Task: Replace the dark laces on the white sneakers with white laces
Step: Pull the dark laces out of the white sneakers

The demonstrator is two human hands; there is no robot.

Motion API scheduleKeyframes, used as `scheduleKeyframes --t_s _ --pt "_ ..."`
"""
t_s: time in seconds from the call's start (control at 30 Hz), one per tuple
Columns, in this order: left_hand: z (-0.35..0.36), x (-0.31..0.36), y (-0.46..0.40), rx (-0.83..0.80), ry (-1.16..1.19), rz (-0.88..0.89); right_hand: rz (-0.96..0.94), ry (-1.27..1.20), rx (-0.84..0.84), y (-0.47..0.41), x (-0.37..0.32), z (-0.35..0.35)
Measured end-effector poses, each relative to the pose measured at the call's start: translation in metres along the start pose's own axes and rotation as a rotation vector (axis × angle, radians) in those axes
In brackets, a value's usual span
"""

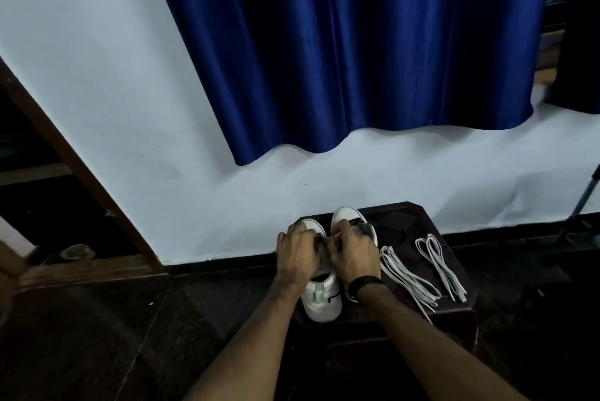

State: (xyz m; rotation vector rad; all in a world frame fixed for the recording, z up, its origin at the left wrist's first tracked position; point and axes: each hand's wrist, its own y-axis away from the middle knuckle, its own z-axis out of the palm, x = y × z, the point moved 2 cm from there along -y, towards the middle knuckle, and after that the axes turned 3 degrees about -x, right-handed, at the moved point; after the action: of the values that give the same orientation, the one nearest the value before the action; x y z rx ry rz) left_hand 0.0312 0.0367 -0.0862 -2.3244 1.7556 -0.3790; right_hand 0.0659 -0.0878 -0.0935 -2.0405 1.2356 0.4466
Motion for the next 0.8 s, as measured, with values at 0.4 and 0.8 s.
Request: scheduleKeyframes --t_s 0.4,0.8 --pt "0.012 -0.026 0.0 -0.041 0.727 -0.177 0.005 0.052 0.028 0.005 -0.005 -0.001" --pt "-0.035 -0.026 -0.018 -0.453 1.133 -0.486 0.052 0.09 0.008 0.007 -0.014 -0.007"
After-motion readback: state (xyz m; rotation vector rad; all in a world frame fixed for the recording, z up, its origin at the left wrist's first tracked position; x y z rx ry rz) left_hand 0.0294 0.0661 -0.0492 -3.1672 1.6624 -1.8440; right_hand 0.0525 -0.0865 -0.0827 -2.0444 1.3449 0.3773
